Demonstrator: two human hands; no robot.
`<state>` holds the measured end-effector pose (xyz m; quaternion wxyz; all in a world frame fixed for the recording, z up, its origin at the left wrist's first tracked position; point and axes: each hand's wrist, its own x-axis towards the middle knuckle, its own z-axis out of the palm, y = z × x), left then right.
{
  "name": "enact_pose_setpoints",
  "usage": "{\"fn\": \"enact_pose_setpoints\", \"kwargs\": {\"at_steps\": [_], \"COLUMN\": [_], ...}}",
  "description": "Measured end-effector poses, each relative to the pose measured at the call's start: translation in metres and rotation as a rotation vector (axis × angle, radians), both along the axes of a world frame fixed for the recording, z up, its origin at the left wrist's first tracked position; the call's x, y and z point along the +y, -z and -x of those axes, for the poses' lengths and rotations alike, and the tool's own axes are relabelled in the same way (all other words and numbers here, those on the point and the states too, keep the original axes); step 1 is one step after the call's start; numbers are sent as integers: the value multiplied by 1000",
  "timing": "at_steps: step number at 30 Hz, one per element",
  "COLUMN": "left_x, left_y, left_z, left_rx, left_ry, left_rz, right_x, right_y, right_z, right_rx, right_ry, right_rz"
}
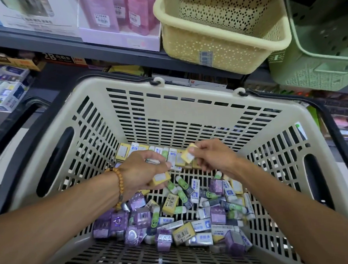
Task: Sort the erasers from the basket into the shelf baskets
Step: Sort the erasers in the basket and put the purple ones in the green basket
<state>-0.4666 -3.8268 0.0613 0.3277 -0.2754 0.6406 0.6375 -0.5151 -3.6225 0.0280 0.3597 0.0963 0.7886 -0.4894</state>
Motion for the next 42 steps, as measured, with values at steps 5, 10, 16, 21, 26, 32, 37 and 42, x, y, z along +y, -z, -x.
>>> {"fn": "enact_pose_setpoints", "kwargs": {"at_steps": [5, 10, 16, 21, 26, 32, 37, 42], "left_x": [1, 0, -1, 0, -16, -54, -60, -55], "left_y": [-5, -2, 0, -1, -11, -25, -29, -29], "left_z": [2, -2, -2, -2, -10, -29, -32, -28], "left_rx": [-69, -60, 10, 67, -40, -86, 5, -11], "left_ry": [-8, -19, -66, -59, -194, -137, -103, -123], "left_rz": [-86, -59, -32, 21, 53, 191, 359, 347], "right_x": [18, 0, -2, -30, -45, -107, -150, -136], "right_y": [16, 24, 16, 0, 1, 18, 31, 27], "right_z": [-1, 2, -3, -12, -2, 18, 25, 22], "right_rx": [-28, 15, 171, -69, -16, 64, 14, 37], "right_ry": [49, 185, 178, -143, -109, -126, -76, -125], "right_rz": [-203, -138, -176, 193, 186, 97, 120, 202]}}
